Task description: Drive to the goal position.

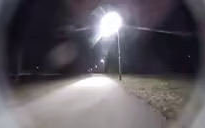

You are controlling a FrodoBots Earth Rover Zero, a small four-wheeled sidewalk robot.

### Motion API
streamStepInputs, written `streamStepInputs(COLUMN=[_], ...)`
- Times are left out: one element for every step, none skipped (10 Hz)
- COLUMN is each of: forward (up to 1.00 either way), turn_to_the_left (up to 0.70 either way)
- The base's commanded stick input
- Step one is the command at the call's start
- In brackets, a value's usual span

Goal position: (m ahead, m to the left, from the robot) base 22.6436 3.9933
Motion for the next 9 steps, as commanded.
streamStepInputs(forward=[1.00, 1.00, 1.00, 1.00, 1.00, 1.00, 1.00, 1.00, 1.00], turn_to_the_left=[0.00, 0.00, 0.00, 0.00, 0.00, 0.00, 0.01, 0.07, 0.14])
